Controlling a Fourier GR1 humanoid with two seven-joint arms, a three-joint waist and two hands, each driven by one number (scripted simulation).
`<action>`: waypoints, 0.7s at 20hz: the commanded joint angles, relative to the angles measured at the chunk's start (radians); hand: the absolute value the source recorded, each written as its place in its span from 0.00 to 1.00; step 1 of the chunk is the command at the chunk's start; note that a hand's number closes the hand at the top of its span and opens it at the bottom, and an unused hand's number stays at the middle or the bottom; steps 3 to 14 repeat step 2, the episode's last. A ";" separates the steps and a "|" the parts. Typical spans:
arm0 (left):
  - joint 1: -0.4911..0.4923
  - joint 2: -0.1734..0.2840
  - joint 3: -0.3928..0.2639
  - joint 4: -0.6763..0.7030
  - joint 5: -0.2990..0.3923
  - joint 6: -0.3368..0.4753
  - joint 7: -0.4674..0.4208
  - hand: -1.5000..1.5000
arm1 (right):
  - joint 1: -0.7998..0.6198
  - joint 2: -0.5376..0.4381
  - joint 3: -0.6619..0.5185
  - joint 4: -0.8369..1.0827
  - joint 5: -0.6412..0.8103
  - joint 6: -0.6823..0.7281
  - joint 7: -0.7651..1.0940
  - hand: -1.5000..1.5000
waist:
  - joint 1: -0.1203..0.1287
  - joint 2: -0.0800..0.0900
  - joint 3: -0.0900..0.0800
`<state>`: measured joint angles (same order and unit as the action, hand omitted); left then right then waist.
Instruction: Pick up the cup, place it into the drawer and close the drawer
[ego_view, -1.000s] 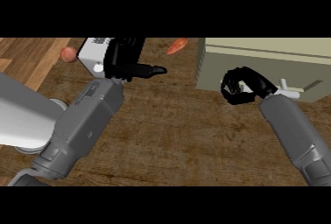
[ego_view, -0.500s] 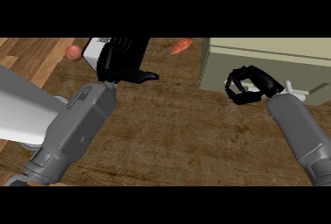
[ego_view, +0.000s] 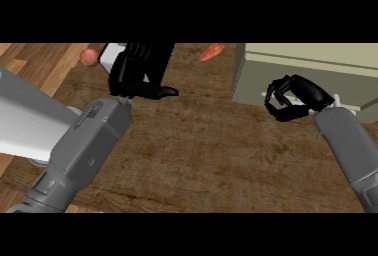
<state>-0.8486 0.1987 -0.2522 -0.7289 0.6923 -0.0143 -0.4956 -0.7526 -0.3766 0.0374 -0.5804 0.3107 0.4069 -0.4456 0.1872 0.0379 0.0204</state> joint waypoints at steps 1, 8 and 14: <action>0.016 0.008 -0.001 -0.012 0.004 -0.020 0.000 0.00 | -0.174 -0.111 -0.082 0.029 0.011 -0.124 0.085 1.00 | 0.041 0.013 -0.018; 0.027 0.011 -0.007 -0.013 -0.002 -0.021 -0.001 0.00 | -0.163 -0.119 -0.084 0.028 0.008 -0.121 0.085 1.00 | 0.045 0.013 -0.017; 0.027 0.011 -0.007 -0.013 -0.002 -0.021 -0.001 0.00 | -0.163 -0.119 -0.084 0.028 0.008 -0.121 0.085 1.00 | 0.045 0.013 -0.017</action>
